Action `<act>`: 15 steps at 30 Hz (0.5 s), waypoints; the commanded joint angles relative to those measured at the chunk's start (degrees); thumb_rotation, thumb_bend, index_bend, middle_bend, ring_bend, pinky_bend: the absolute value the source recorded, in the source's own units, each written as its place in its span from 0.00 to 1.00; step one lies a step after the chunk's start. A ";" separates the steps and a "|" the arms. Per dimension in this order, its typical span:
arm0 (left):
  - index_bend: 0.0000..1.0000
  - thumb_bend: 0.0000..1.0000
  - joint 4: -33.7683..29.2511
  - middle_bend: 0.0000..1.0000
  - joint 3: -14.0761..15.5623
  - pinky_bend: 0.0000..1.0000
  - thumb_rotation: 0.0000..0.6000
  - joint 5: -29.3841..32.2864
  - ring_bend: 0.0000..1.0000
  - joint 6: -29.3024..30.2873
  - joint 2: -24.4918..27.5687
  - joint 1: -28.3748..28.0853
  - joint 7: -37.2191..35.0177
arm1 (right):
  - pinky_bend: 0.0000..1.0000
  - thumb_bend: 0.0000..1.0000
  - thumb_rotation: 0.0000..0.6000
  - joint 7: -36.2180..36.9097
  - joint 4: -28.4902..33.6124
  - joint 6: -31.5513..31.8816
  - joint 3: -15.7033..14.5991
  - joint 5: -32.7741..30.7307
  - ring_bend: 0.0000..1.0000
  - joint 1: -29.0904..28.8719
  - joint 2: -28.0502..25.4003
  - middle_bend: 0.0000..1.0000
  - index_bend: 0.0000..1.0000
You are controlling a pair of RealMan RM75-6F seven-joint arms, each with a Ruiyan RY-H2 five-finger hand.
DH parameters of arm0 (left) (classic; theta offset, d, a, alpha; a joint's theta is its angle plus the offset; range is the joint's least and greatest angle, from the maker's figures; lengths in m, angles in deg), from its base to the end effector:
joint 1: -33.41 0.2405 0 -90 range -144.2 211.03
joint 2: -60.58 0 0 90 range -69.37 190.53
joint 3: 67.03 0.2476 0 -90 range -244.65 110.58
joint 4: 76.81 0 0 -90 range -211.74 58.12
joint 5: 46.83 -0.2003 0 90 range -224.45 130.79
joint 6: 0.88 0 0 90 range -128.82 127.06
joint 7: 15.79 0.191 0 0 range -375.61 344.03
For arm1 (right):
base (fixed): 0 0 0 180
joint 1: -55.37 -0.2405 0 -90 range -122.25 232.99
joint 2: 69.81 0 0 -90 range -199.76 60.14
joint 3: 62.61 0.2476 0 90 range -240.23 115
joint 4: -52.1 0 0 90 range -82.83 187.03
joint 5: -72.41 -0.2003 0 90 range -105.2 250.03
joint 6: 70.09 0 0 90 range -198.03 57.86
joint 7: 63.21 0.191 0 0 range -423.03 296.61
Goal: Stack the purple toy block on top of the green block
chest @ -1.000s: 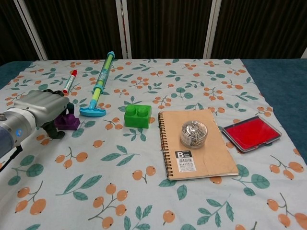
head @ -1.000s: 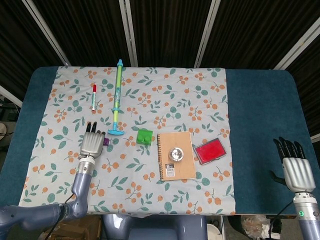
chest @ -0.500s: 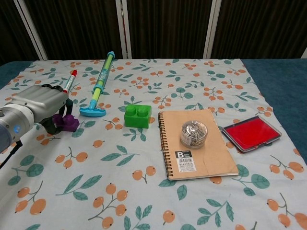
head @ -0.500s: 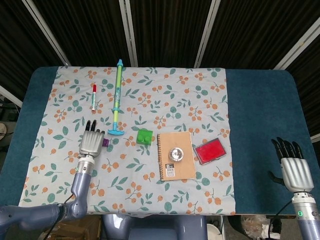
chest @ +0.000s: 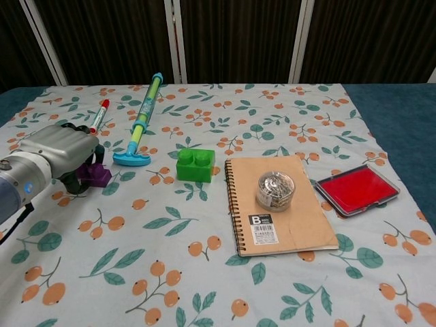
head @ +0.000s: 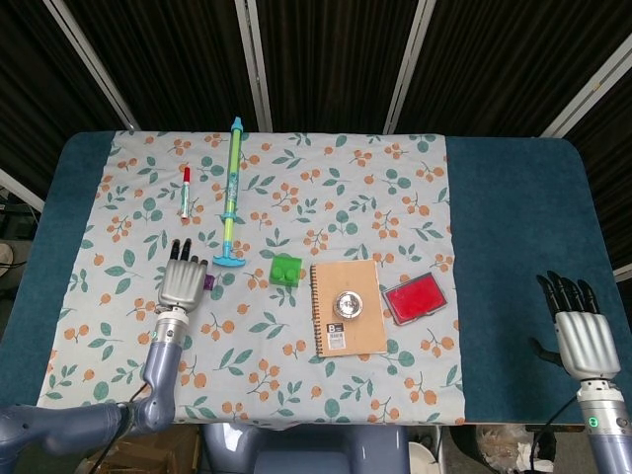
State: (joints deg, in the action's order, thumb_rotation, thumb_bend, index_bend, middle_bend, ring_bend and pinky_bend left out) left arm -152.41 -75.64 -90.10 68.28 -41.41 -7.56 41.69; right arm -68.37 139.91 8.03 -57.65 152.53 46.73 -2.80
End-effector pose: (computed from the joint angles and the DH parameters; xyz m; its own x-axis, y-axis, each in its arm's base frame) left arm -0.1911 0.3712 -0.0531 0.7760 0.2269 0.5885 0.6215 -0.1161 -0.7748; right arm -0.3177 -0.2547 0.1495 0.4835 -0.0606 0.8732 -0.8734 0.0321 0.4859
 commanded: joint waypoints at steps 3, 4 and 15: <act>0.41 0.39 -0.16 0.39 0.03 0.00 1.00 -0.33 0.04 0.26 -0.03 0.00 0.16 | 0.00 0.22 1.00 0.16 0.06 -0.02 0.03 0.07 0.09 -0.05 -0.10 0.06 0.02; 0.41 0.39 -0.09 0.39 0.08 0.00 1.00 -0.33 0.04 0.36 -0.03 0.02 0.36 | 0.00 0.22 1.00 0.20 0.11 0.01 0.04 0.11 0.09 -0.05 -0.14 0.06 0.02; 0.44 0.40 0.89 0.40 0.31 0.00 1.00 -0.01 0.04 0.68 -0.77 0.01 2.01 | 0.00 0.22 1.00 0.60 0.12 0.16 -0.08 0.37 0.09 0.05 -0.21 0.06 0.02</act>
State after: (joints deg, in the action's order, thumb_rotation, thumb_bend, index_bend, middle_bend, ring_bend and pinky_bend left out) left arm -151.62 -75.35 -90.13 68.91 -42.12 -7.54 43.56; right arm -67.82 140.03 8.17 -57.73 152.89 46.76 -3.00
